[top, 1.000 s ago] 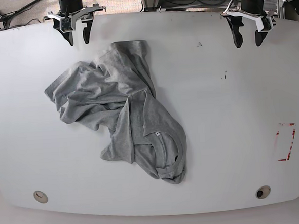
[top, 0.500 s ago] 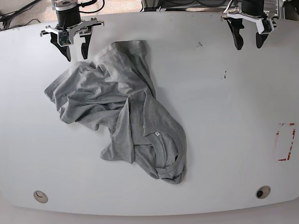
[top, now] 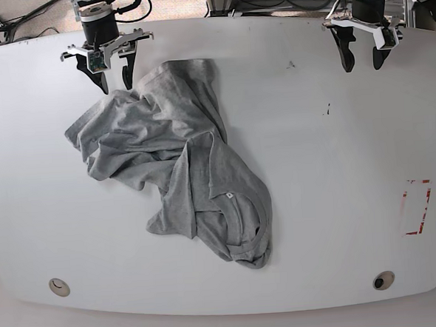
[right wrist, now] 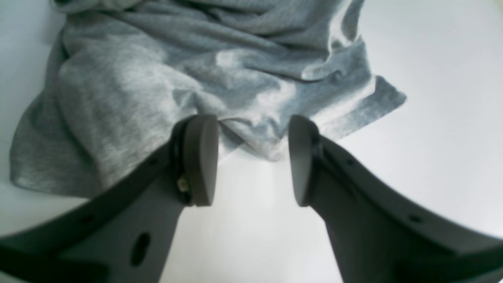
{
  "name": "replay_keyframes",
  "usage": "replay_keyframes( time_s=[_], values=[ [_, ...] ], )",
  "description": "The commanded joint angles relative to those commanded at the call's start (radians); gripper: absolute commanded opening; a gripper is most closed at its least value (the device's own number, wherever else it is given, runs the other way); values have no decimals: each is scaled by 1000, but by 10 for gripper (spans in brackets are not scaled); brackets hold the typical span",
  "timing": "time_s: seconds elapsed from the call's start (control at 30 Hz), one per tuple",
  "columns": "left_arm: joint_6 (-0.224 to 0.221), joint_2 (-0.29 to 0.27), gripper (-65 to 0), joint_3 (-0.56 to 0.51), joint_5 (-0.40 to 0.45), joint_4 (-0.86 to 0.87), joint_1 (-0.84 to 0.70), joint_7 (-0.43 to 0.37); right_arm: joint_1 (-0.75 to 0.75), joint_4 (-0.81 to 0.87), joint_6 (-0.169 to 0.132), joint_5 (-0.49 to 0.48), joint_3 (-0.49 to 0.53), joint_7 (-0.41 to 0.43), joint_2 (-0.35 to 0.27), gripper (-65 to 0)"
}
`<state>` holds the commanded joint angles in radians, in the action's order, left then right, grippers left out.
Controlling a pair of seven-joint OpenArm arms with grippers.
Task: Fold the T-shirt properly
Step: 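Lower the right gripper onto the grey T-shirt's collar area, then close the right gripper on the shirt fabric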
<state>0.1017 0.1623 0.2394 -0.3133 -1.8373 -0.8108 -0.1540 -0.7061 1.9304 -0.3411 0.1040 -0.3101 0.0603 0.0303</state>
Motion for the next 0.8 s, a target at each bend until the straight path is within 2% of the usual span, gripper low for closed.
replay_keyframes(
  time_s=[0.1,0.17,0.37,0.43,0.5,0.8],
  values=[
    [1,2,-263,1,1,-2,4,-1,14,10,-6,0,-3,-39,0,-372],
    [-1,0,-262,1,1,-8,12,-5,51,15,-9,-3,-2,-120,5,-369],
    [-1,0,-262,3,1,-7,18,-4,116,26,-11,-1,35,-220,4,-368],
    [-1,0,-261,2,2,-8,19,-5,146,27,-12,0,59,-253,3,-368],
    [-4,0,-262,2,1,-8,24,2,223,11,2,-2,140,-324,1,-366],
    [-3,-1,-262,7,2,-8,36,4,351,-26,19,1,254,-435,3,-365]
  ],
)
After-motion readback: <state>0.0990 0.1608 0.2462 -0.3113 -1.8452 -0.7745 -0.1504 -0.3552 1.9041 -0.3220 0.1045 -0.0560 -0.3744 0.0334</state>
